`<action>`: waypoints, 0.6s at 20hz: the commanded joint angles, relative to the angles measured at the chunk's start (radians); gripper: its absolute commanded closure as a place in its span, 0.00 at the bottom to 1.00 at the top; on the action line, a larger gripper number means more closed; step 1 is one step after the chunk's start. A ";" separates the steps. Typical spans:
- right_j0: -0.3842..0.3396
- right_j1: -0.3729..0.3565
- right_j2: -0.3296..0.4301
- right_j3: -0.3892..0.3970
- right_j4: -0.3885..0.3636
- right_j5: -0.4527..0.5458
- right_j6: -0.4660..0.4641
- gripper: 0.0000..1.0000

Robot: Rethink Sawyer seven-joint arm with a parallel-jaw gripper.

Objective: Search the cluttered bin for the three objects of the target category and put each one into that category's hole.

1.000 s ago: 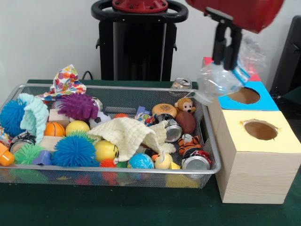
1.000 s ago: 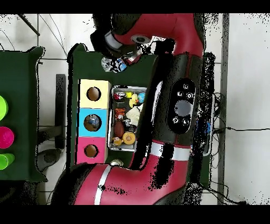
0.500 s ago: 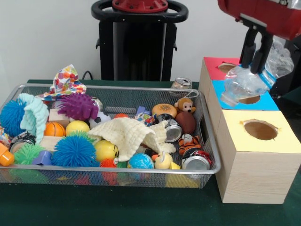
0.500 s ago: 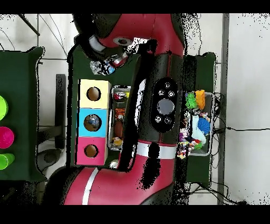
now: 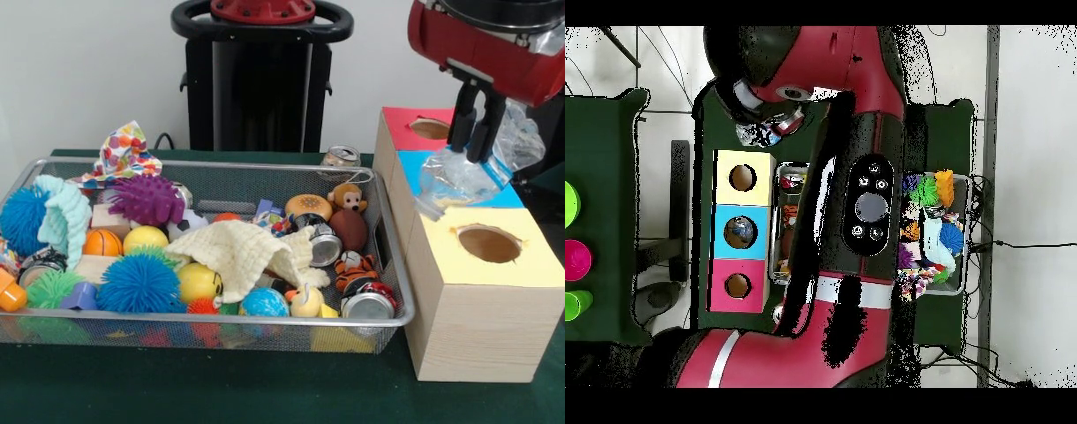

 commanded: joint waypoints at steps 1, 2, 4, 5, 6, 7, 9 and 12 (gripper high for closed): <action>0.000 -0.037 0.030 0.212 0.027 -0.080 0.286 1.00; 0.005 -0.043 0.026 0.218 0.029 -0.078 0.292 1.00; 0.021 -0.063 0.021 0.247 0.033 -0.084 0.308 1.00; 0.029 -0.075 0.018 0.267 0.035 -0.091 0.317 1.00; 0.034 -0.078 0.016 0.268 0.037 -0.087 0.324 1.00; 0.041 -0.085 0.015 0.287 0.039 -0.097 0.329 1.00; 0.050 -0.094 0.012 0.305 0.040 -0.104 0.337 1.00; 0.070 -0.114 0.007 0.355 0.043 -0.135 0.347 1.00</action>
